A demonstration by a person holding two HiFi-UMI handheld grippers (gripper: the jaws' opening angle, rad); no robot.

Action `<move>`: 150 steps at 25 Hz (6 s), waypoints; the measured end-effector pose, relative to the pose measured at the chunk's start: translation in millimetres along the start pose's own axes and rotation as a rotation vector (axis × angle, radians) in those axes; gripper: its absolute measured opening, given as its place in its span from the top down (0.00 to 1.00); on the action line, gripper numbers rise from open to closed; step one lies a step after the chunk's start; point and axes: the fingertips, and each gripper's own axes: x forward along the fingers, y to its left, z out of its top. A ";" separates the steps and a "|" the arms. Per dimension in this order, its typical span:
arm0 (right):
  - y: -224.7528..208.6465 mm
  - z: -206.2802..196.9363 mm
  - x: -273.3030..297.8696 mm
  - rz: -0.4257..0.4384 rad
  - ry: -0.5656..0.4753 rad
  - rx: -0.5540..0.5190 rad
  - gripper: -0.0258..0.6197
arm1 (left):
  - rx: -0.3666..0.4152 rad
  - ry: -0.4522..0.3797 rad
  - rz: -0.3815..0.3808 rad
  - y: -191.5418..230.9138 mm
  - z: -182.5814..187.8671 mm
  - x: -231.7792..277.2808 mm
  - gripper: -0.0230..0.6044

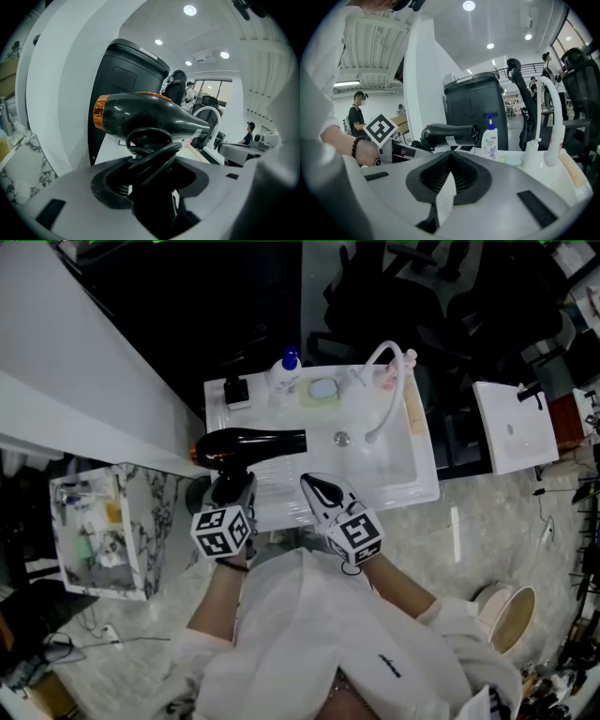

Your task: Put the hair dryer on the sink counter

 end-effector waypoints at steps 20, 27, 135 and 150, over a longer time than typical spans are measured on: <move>-8.1 -75.1 44.3 0.056 0.158 0.036 0.93 | 0.007 0.219 0.135 38.5 -86.5 66.4 0.56; -7.6 -98.6 65.0 0.077 0.200 0.065 0.93 | -0.001 0.263 0.159 44.0 -105.6 78.3 0.56; -48.4 -71.5 7.8 -0.064 0.133 0.112 0.93 | 0.209 0.239 0.141 13.4 -57.4 36.5 0.48; -72.7 11.5 -52.7 -0.178 -0.065 0.109 0.93 | 0.345 -0.203 0.050 -44.5 63.5 -39.4 0.86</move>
